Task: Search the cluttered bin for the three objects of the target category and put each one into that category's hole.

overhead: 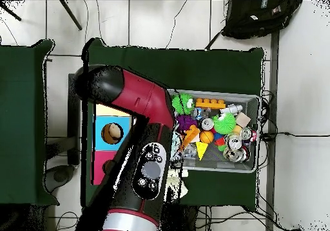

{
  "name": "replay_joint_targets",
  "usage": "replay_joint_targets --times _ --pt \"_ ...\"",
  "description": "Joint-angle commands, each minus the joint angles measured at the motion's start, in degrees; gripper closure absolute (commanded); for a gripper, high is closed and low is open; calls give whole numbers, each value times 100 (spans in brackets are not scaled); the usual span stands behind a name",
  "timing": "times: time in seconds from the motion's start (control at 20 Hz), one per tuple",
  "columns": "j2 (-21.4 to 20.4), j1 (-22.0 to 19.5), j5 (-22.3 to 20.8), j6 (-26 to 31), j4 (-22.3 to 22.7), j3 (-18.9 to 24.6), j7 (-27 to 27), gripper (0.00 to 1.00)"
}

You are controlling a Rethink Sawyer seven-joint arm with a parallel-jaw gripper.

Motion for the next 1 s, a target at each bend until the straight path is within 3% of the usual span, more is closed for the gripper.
replay_joint_targets --times 0.05,0.55,1.0 --pt "255 -96 180 273 303 659 1124 100" --pt "326 -145 256 -362 818 957 785 100" --pt "498 -136 108 -484 702 925 841 100"
